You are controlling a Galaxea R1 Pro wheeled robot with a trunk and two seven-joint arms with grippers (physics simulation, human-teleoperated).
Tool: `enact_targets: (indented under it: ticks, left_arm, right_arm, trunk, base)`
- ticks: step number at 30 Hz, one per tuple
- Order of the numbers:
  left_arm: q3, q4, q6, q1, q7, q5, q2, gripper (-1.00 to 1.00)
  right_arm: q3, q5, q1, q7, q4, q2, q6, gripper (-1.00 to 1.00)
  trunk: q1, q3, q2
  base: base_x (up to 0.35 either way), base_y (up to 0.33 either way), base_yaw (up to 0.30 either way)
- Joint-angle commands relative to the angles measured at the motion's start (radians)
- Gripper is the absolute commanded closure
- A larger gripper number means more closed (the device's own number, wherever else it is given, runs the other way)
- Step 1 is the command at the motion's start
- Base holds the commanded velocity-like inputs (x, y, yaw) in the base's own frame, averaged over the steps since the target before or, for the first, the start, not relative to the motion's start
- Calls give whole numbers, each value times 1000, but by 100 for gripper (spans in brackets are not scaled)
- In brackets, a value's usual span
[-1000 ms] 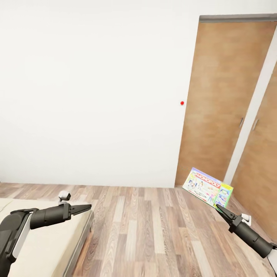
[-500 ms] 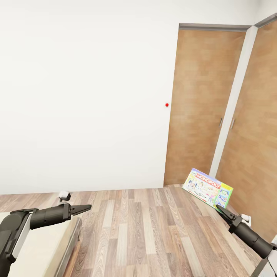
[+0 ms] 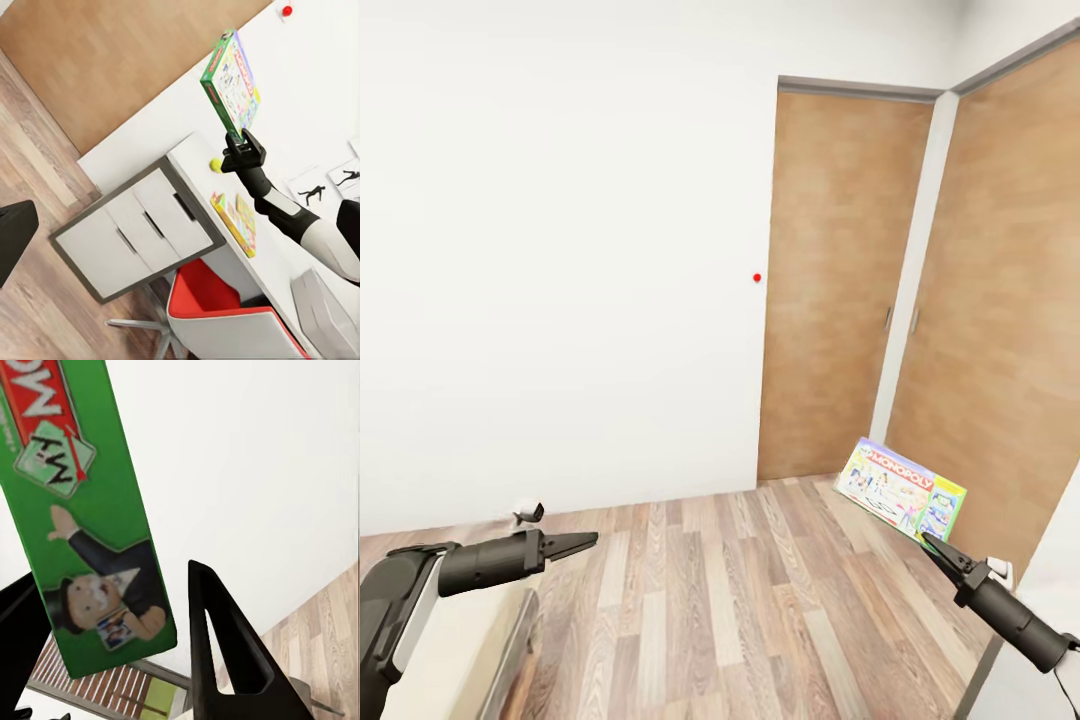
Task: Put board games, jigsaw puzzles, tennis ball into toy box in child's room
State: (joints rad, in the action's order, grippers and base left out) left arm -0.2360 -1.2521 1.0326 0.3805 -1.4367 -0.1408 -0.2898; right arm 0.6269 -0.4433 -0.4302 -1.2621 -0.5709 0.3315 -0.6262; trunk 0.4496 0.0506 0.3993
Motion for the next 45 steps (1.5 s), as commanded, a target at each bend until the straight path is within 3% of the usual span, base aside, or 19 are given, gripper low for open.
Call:
enact_targets:
  ticks: [1,32,45]
  left_arm:
    - [0,0,10,0,-3,-1,0,-100]
    - [-2,0,10,0,-5,-1,-3,-100]
    - [-2,0,10,0,-5,-2,-6,-100]
  right_arm:
    - [2,-4,-1,-1,0,0,-9,100]
    - [12,-6,-1,23,16,3,-15,100]
    - [45,-6,-1,23,16,4,-17,100]
  trunk:
    - [0,1,1]
    - [0,13,1]
    - [0,13,1]
  base:
    - [0,0,-231]
    - [0,0,-247]
    - [0,0,-279]
